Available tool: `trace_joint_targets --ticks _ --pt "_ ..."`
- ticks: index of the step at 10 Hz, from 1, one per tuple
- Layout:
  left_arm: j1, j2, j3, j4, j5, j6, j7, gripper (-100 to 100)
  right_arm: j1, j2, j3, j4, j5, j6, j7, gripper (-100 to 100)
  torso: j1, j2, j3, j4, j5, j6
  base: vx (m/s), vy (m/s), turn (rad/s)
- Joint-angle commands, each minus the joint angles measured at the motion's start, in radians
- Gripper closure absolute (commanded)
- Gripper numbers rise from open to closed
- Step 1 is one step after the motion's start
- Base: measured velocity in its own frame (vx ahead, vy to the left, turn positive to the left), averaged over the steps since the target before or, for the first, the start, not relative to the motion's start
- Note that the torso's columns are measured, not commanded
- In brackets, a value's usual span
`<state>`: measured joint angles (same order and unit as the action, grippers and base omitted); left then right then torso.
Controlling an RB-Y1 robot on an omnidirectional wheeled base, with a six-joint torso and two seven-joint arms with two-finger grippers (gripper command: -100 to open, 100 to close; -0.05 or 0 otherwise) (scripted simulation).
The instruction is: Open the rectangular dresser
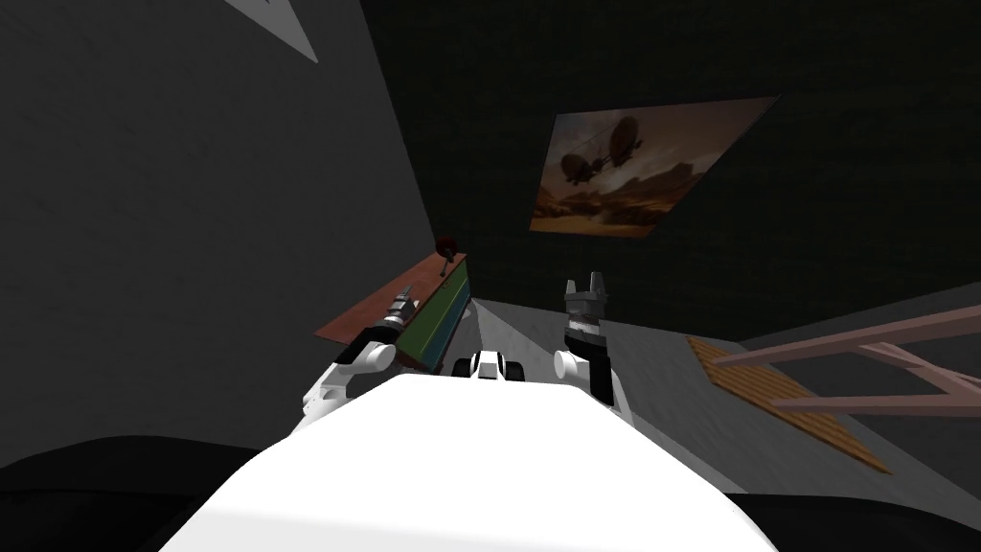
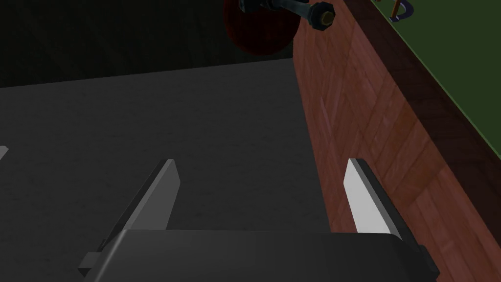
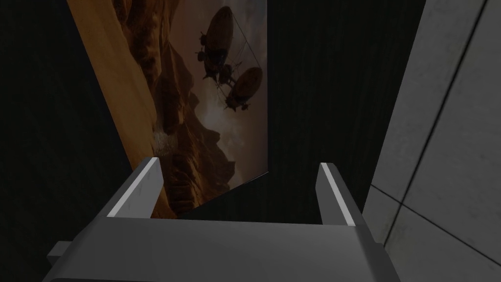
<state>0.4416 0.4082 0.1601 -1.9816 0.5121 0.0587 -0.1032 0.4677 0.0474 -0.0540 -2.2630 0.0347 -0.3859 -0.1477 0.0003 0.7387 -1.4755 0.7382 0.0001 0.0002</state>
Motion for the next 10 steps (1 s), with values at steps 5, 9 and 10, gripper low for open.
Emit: trace_joint_targets --ticks 5,9,10 --pt "-0.024 0.094 0.027 0.123 0.119 0.172 -0.049 -100 0.000 0.000 0.000 0.000 0.000 0.000 0.000 0 0.000 -0.001 -0.001 0.000 0.000 -0.001 0.088 -0.039 -0.084" --pt "-0.037 0.155 0.043 0.202 0.193 0.278 -0.078 -100 0.000 0.000 0.000 0.000 0.000 0.000 0.000 0 -0.001 -0.002 -0.001 -0.001 0.000 0.000 0.117 -0.038 -0.113" --pt "-0.041 0.174 0.048 0.226 0.216 0.308 -0.088 -100 0.000 0.000 0.000 0.000 0.000 0.000 0.000 0 0.000 0.001 0.000 0.000 0.000 -0.001 0.077 -0.015 -0.085"
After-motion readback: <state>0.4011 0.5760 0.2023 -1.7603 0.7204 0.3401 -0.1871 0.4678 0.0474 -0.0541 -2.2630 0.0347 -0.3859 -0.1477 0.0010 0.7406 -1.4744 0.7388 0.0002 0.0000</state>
